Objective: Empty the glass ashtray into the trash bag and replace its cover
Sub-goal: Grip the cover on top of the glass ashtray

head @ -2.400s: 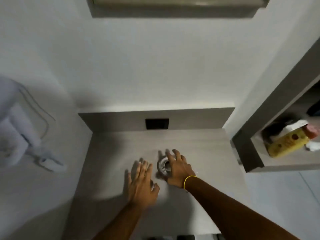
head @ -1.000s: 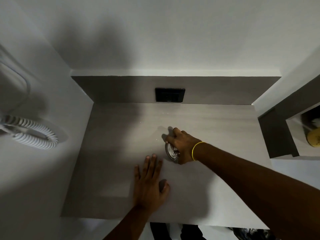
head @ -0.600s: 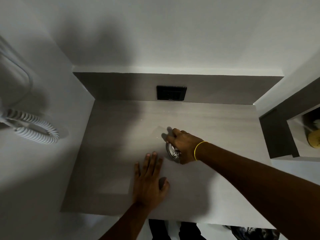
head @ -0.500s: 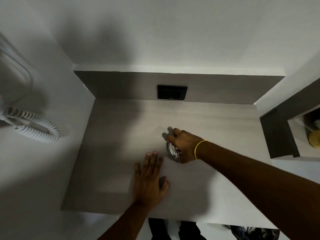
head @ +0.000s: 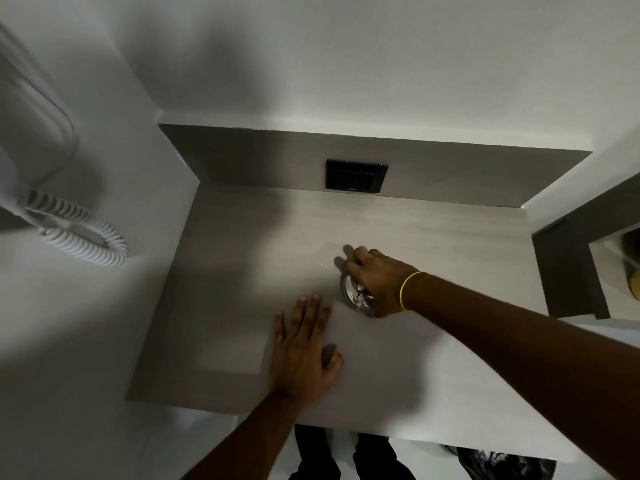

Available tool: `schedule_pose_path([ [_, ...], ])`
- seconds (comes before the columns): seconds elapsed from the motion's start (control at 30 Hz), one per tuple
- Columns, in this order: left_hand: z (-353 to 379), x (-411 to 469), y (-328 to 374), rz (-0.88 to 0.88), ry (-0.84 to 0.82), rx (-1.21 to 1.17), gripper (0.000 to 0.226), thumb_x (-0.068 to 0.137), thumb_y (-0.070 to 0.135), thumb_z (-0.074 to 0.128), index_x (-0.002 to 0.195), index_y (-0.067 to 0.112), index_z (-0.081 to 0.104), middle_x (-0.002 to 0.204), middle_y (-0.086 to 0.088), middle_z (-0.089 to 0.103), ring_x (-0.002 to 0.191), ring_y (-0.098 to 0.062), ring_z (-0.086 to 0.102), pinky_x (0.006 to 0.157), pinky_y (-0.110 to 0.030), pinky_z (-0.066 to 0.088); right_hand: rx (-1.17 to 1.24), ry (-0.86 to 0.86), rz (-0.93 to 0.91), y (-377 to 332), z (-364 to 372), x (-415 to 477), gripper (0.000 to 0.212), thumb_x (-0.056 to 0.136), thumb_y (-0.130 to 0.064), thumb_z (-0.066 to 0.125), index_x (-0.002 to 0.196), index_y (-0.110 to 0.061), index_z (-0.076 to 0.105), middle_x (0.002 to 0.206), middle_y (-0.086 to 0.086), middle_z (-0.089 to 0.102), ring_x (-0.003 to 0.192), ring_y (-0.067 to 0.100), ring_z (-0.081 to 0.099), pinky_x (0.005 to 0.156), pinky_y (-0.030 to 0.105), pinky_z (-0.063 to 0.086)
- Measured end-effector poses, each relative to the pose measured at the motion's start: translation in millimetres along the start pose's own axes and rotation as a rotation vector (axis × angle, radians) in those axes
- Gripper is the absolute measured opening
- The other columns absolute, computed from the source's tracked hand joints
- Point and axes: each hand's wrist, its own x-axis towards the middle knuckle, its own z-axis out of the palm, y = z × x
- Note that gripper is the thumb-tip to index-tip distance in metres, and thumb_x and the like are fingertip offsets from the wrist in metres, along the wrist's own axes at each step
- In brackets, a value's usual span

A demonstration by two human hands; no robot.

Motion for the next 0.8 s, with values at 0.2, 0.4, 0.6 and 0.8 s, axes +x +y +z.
schedule_pose_path([
  [0.2, 0.0, -0.1, -0.4, 0.003, -0.002, -0.011, 0.086, 0.088, 0.054, 0.062, 0.165, 0.022, 0.041, 0.181, -0.008, 0.025, 0.168, -0.031, 0.017, 0.129, -0.069, 0.019, 0.065, 0.007, 0.013, 4.0, 5.8, -5.4, 0.125, 0.070, -0.027, 0.089, 0.166, -0.017, 0.010, 0.158, 0.020, 0.024, 0.141, 0.043, 0.039, 0.109, 0.045, 0.049],
  [0.4, -2.9, 0.1, 1.9, -0.005, 0.000, 0.011, 0.085, 0.087, 0.056, 0.062, 0.164, 0.022, 0.044, 0.180, -0.007, 0.028, 0.168, -0.031, 0.019, 0.129, -0.065, 0.014, 0.274, 0.166, 0.102, 25.8, 28.5, -38.1, 0.114, 0.067, -0.033, 0.089, 0.162, -0.019, 0.027, 0.152, 0.012, 0.028, 0.134, 0.040, 0.047, 0.109, 0.042, 0.051],
  [0.6, -1.5, -0.1, -0.9, 0.013, -0.003, 0.022, 0.085, 0.090, 0.056, 0.064, 0.164, 0.020, 0.043, 0.180, -0.010, 0.028, 0.168, -0.033, 0.016, 0.127, -0.072, 0.019, 0.309, 0.215, 0.264, 55.1, 74.3, -71.8, 0.110, 0.070, -0.055, 0.083, 0.160, -0.016, 0.032, 0.150, 0.014, 0.035, 0.139, 0.039, 0.045, 0.111, 0.042, 0.050],
  [0.8, -3.2, -0.1, -0.5, 0.018, 0.005, 0.037, 0.083, 0.092, 0.058, 0.060, 0.164, 0.020, 0.044, 0.179, -0.010, 0.029, 0.168, -0.032, 0.017, 0.127, -0.071, 0.019, 0.301, 0.202, 0.334, 61.2, 96.2, -77.7, 0.113, 0.073, -0.045, 0.083, 0.164, -0.012, 0.025, 0.163, 0.017, 0.023, 0.152, 0.040, 0.030, 0.113, 0.050, 0.048],
])
